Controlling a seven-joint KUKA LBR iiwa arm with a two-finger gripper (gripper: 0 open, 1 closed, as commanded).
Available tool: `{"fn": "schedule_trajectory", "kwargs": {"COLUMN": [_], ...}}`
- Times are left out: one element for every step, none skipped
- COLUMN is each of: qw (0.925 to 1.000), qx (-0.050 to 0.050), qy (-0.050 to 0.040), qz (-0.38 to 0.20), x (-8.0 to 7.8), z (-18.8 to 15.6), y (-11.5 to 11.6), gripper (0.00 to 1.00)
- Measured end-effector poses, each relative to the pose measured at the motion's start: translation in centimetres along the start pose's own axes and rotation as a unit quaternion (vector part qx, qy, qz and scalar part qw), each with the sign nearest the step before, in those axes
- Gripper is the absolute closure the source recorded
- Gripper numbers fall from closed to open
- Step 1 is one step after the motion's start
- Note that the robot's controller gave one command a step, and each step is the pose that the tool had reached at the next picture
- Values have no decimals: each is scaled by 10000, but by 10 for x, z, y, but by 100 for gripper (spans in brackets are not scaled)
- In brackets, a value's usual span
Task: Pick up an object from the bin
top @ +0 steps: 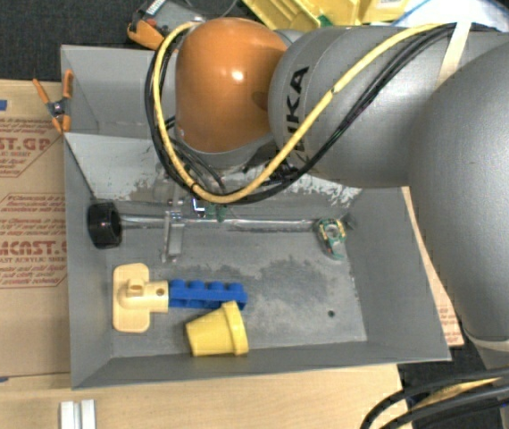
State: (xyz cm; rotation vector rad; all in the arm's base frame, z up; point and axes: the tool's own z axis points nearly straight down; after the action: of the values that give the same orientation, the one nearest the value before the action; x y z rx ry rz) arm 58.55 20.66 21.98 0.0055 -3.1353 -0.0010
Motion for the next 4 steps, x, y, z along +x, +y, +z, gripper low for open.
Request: {"fn": "schedule_trajectory", "kwargs": {"qw": [10000, 9976, 9950, 9966], "qx": [-7, 0, -26, -4], "qy": [-40, -26, -106, 16], "qz": [14, -697, -993, -827], "x": [-2, 52, 84, 65], "z": [-5, 152, 70, 121], "y": [-1, -74, -60, -68], "gripper": [0, 0, 0, 0]}}
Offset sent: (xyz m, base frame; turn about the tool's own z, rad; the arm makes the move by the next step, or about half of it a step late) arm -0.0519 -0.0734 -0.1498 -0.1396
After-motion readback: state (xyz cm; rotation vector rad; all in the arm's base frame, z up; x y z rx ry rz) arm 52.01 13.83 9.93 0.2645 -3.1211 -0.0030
